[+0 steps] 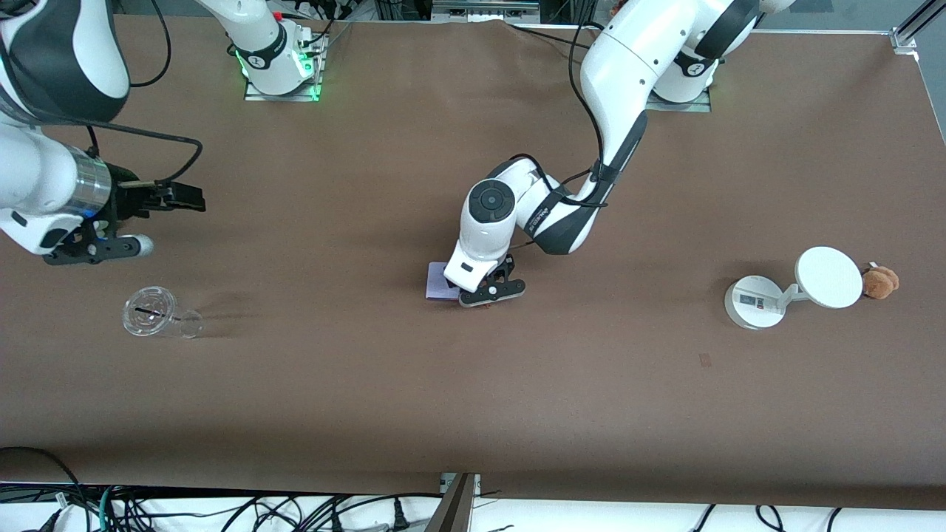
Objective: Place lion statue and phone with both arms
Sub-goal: 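Close the left gripper on the lion statue and lift it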
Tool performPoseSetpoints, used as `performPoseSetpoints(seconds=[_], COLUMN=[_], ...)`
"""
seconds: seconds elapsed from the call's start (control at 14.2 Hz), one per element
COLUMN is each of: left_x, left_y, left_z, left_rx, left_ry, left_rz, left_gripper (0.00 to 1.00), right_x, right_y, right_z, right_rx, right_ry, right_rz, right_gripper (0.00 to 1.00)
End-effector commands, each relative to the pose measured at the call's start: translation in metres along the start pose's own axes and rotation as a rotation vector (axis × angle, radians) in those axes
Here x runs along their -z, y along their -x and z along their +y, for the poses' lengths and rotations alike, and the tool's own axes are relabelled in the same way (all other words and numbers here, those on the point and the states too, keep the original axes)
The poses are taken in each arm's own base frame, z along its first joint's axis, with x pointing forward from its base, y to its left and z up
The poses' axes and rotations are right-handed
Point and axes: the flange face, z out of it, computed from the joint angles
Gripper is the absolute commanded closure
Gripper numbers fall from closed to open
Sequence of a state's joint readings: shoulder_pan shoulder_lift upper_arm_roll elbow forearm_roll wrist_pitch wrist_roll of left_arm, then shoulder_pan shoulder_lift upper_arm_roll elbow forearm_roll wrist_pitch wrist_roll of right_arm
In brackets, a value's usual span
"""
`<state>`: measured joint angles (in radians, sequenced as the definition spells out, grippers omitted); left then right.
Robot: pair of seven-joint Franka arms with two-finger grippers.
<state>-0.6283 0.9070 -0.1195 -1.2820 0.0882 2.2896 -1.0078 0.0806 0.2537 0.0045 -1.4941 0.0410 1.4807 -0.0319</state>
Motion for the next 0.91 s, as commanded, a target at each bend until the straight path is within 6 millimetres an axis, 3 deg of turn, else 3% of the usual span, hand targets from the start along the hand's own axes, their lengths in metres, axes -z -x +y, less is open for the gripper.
performPoseSetpoints(seconds=[0.0, 0.14, 0.35, 0.56, 0.7, 0.84], left_x=[0.001, 0.003, 0.019, 0.059, 0.087, 0.11], left_y=[-0.006, -0.01, -0.04, -0.086, -0.127, -0.147], left_z=[0.002, 0.0, -0.022, -0.071, -0.123, -0.164], left_rx=[-0.046, -0.043, -0.053, -0.063, -0.13, -0.13], left_ry=[-0.005, -0.004, -0.015, -0.105, -0.146, -0.145], left_rz=[0.027, 0.03, 0.029, -0.03, -0.079, -0.083], left_gripper=[1.0, 1.0, 1.0, 1.0, 1.0, 1.0], right_x=[-0.016, -0.03, -0.053, -0.078, -0.102, -0.128], right_y=[-0.017, -0.028, -0.038, -0.052, -0.063, -0.072], right_z=[-0.015, -0.048, -0.084, -0.108, -0.137, -0.177], right_rx=[0.019, -0.038, -0.054, -0.077, -0.09, -0.151], right_ry=[0.007, 0.023, 0.034, 0.027, 0.037, 0.046], right_rz=[0.002, 0.005, -0.013, -0.017, -0.005, 0.023], right_gripper=[0.0, 0.0, 0.0, 0.0, 0.0, 0.0])
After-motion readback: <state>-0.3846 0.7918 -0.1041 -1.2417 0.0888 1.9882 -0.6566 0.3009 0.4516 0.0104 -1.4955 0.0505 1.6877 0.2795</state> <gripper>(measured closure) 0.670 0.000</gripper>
